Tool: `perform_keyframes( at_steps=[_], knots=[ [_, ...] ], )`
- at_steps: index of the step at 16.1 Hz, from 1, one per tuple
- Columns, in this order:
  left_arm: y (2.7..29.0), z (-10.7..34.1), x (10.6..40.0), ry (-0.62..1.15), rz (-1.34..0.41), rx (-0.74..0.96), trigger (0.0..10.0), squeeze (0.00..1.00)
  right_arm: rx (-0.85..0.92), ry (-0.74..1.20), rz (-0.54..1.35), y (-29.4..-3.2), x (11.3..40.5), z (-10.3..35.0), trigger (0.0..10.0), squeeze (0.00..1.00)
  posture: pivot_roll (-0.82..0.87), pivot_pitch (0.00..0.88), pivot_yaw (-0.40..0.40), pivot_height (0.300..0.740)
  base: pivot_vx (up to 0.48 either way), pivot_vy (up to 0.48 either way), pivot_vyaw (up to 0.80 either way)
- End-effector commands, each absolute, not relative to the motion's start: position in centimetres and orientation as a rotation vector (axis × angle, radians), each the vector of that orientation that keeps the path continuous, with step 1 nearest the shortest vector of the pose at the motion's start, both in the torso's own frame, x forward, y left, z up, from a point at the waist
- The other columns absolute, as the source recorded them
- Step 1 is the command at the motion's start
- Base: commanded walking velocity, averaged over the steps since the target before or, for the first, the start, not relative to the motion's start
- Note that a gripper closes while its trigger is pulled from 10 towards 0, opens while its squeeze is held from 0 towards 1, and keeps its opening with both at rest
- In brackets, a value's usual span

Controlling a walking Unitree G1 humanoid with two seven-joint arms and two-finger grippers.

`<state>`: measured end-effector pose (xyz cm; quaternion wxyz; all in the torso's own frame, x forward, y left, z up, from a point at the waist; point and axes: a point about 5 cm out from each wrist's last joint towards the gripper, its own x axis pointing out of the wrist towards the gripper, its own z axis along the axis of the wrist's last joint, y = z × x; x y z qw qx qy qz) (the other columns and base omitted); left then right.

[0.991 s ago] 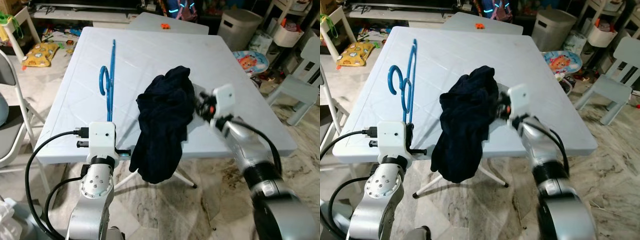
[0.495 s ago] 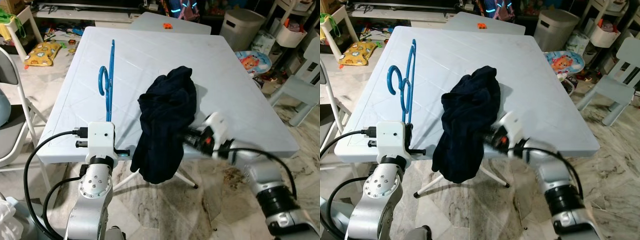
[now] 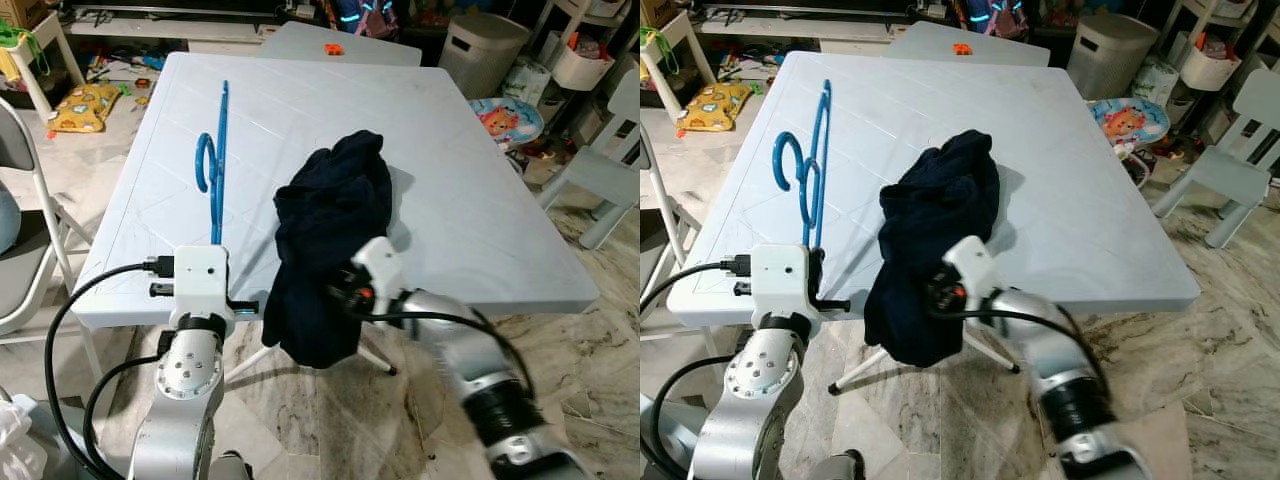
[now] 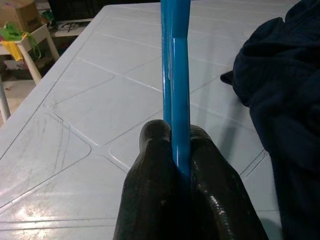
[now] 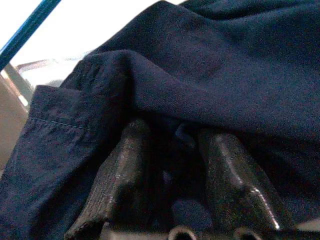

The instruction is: Hang hanger

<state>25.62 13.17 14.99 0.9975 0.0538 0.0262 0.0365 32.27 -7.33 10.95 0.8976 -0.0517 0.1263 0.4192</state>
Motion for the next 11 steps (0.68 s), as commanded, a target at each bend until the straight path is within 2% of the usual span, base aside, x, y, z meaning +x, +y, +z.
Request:
perform_keyframes(
  at_steps=[1, 3, 4, 7, 10, 11],
  knots=[
    [12.8, 15.3, 25.3, 0.045, 0.057, 0.104, 10.0, 0.0, -0.123, 0.281, 0.833, -7.3, 32.6, 10.7, 10.0, 1.0, 0.19, 0.14, -0.08, 0.74, 0.0, 0.0, 0.0],
    [12.8, 15.3, 25.3, 0.048, 0.059, 0.101, 10.0, 0.0, -0.13, 0.306, 0.737, -6.7, 33.4, 10.3, 10.0, 1.0, 0.19, 0.142, -0.082, 0.74, 0.0, 0.0, 0.0],
    [12.7, 15.3, 25.3, 0.049, 0.058, 0.1, 10.0, 0.0, -0.118, 0.316, 0.628, -6.4, 34.5, 10.4, 10.0, 1.0, 0.2, 0.142, -0.087, 0.74, 0.0, 0.0, 0.0],
    [12.7, 15.3, 25.3, 0.048, 0.063, 0.099, 10.0, 0.0, -0.037, 0.313, 0.459, -5.2, 36.7, 11.9, 10.0, 1.0, 0.21, 0.144, -0.094, 0.74, 0.0, 0.0, 0.0],
    [12.8, 15.3, 25.2, 0.046, 0.075, 0.101, 10.0, 0.0, 0.003, 0.142, 0.195, -6.3, 39.3, 16.0, 10.0, 1.0, 0.23, 0.144, -0.105, 0.74, 0.0, 0.0, 0.0],
    [13.0, 15.4, 25.1, 0.044, 0.084, 0.102, 10.0, 0.0, 0.046, -0.022, 0.086, -7.3, 40.4, 19.7, 10.0, 1.0, 0.23, 0.144, -0.105, 0.74, 0.0, 0.0, 0.0]
  ],
)
